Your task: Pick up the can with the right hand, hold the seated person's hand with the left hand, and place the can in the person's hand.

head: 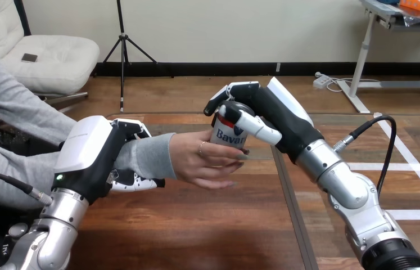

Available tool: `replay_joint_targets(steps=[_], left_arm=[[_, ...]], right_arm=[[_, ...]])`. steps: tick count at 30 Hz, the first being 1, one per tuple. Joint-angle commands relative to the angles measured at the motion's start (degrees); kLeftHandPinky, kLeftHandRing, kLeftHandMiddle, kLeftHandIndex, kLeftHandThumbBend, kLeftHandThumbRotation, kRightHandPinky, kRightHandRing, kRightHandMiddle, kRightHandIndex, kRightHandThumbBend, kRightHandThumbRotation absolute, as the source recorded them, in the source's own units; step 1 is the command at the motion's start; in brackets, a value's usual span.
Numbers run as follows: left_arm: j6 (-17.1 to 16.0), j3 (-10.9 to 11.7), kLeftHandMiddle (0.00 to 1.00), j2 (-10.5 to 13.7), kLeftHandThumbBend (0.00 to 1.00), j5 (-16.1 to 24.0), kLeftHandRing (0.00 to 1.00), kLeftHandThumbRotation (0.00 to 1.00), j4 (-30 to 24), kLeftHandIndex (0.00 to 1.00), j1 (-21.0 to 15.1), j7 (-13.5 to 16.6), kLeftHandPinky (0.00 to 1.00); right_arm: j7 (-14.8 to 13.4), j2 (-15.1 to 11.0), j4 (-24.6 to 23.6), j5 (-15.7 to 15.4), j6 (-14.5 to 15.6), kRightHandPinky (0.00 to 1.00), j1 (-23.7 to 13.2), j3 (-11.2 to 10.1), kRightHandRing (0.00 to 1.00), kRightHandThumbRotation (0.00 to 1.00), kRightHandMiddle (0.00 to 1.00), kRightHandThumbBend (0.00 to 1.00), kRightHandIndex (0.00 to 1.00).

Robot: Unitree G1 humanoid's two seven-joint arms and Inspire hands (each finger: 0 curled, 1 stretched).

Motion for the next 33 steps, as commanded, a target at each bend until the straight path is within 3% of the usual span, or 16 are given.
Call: replay_joint_targets(steps=[1,8,21,33], left_arm=[[-0.3,1.3,0.32,-0.9,0.77,-1.2,0.24,0.0,-3.8,0.41,-3.9,1.2,0.21],[-0.7,1.2,0.33,-0.8,0.77,-1.0,0.24,0.0,-3.7,0.41,-4.0,1.6,0.21],[-0.7,1.2,0.34,-0.9,0.77,-1.3,0.27,0.0,-3.6,0.41,-3.8,1.3,0.24],[-0.8,1.1,0.34,-0.8,0.76,-1.3,0.27,0.0,-3.6,0.42,-3.7,1.2,0.23]], right_arm=[[3.0,0.6,-2.6,2.5,1.1,0.5,-1.9,-0.5,0.59,1.0,0.64,1.0,0.67],[5.7,1.0,-3.9,5.3,3.9,0.62,-1.4,-1.2,0.7,1.0,0.75,1.0,0.79],[8.2,1.7,-4.9,9.1,5.5,0.79,-0.7,-2.8,0.84,1.0,0.88,1.0,0.93],[8.8,2.4,-4.7,12.3,4.9,0.84,-0.1,-4.2,0.88,1.0,0.93,1.0,0.98]])
